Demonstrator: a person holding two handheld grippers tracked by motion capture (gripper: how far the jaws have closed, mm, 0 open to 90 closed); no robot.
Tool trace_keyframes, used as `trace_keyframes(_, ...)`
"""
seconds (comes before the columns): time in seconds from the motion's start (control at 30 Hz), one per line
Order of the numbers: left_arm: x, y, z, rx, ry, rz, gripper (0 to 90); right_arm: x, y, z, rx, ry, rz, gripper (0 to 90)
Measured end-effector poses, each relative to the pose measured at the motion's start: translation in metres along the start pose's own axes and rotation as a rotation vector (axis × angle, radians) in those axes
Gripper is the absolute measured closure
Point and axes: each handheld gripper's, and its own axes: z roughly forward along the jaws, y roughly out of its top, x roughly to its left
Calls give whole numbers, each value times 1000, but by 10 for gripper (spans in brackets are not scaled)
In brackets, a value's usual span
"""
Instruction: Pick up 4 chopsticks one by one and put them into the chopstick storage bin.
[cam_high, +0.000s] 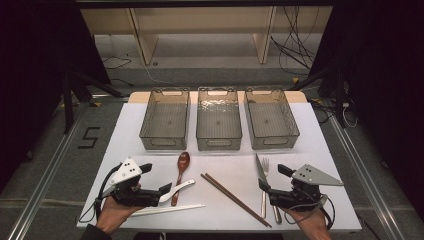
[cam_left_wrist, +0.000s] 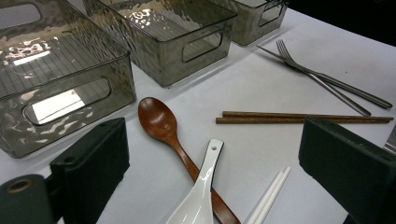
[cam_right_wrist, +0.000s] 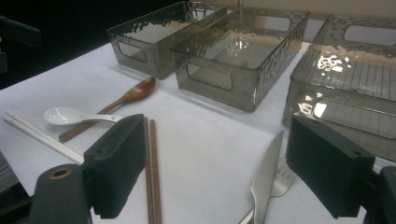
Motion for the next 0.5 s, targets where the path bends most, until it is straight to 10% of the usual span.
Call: trace_keyframes(0.5,0,1,-1,-2,-1,3,79,-1,6,1,30,25,-12,232)
